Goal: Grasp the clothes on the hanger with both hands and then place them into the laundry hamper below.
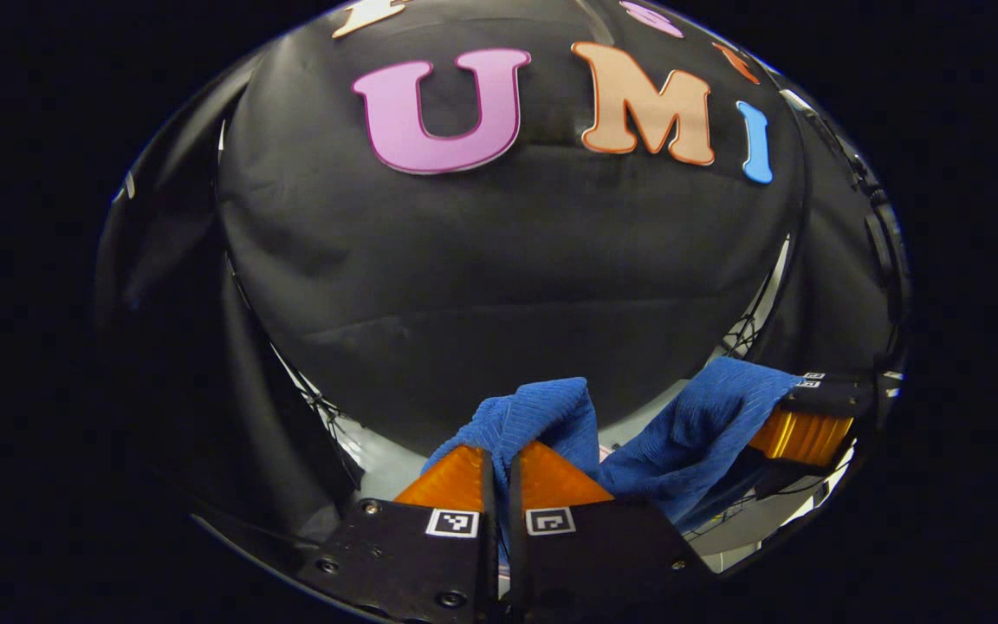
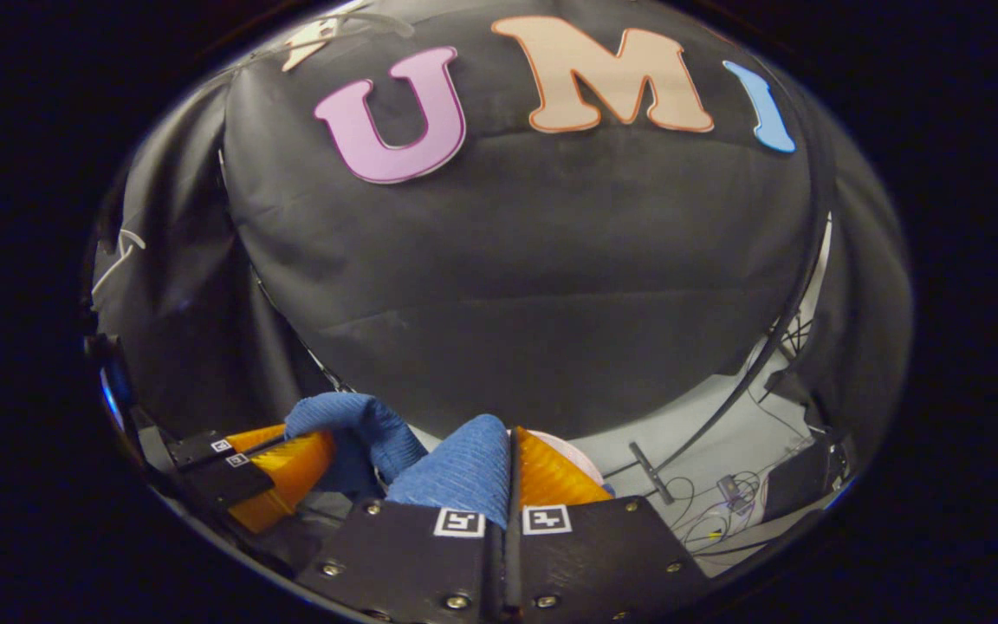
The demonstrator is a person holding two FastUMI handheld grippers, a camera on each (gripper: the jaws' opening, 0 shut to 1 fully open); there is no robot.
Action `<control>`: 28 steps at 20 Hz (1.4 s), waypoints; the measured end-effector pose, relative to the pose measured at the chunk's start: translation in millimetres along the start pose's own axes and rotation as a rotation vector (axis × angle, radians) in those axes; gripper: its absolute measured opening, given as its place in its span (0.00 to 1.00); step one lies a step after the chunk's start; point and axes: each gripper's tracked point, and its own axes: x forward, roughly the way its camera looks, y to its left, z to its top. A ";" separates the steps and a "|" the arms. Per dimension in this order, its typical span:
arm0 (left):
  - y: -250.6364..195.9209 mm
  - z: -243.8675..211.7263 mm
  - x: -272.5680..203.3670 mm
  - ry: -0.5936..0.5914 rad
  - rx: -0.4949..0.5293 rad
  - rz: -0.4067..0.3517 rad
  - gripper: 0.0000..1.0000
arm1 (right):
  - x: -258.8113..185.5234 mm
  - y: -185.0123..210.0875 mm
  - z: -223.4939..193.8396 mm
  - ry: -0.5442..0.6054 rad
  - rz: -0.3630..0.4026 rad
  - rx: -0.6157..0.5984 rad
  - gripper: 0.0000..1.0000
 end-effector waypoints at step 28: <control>-0.7 -176.5 85.7 0.452 -0.066 -0.037 0.08 | 84.8 -33.7 -156.8 0.346 -0.048 0.059 0.07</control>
